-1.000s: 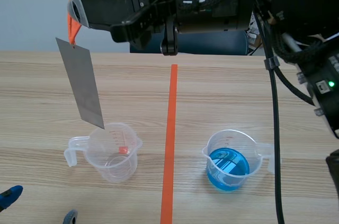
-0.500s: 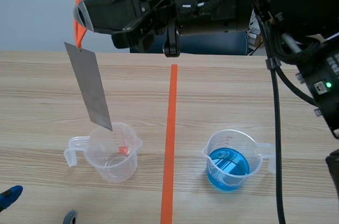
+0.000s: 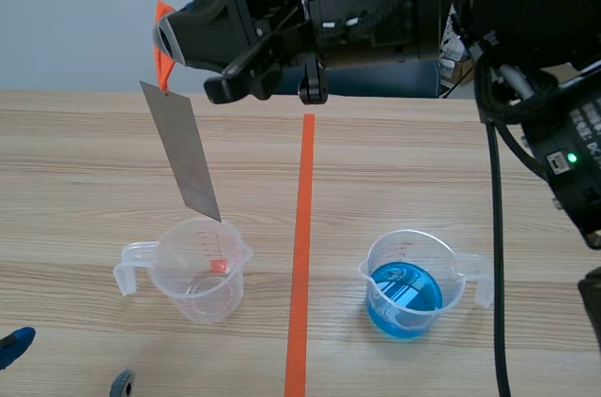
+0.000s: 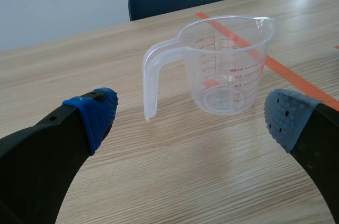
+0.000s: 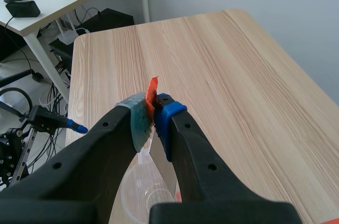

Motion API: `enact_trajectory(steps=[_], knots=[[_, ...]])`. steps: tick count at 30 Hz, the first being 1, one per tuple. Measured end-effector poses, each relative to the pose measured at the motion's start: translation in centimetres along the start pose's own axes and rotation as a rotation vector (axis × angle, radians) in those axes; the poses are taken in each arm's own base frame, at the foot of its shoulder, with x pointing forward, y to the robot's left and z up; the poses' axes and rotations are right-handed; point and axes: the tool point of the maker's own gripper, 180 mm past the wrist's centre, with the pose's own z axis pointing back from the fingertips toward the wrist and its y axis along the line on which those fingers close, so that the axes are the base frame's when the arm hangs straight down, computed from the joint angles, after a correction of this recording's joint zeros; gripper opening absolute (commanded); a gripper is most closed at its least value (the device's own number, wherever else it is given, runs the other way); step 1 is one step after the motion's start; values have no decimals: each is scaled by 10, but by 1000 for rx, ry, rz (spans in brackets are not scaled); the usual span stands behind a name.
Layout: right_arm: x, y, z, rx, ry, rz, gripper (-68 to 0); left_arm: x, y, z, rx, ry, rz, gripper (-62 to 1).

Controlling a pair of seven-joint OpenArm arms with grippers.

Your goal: Do the redox reaction experiment. put the plate into the left beaker

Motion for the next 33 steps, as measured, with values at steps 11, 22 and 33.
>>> enact_trajectory(steps=[11, 22, 33], knots=[[-8, -3, -2, -1, 1, -35, -677, 0, 0, 0, -1, 0, 3, -26], [-16, 4, -10, 33, 17, -58, -677, 0, 0, 0, -1, 0, 3, -26], [-33, 11, -11, 35, 51, -87, -677, 0, 0, 0, -2, 0, 5, -26]])
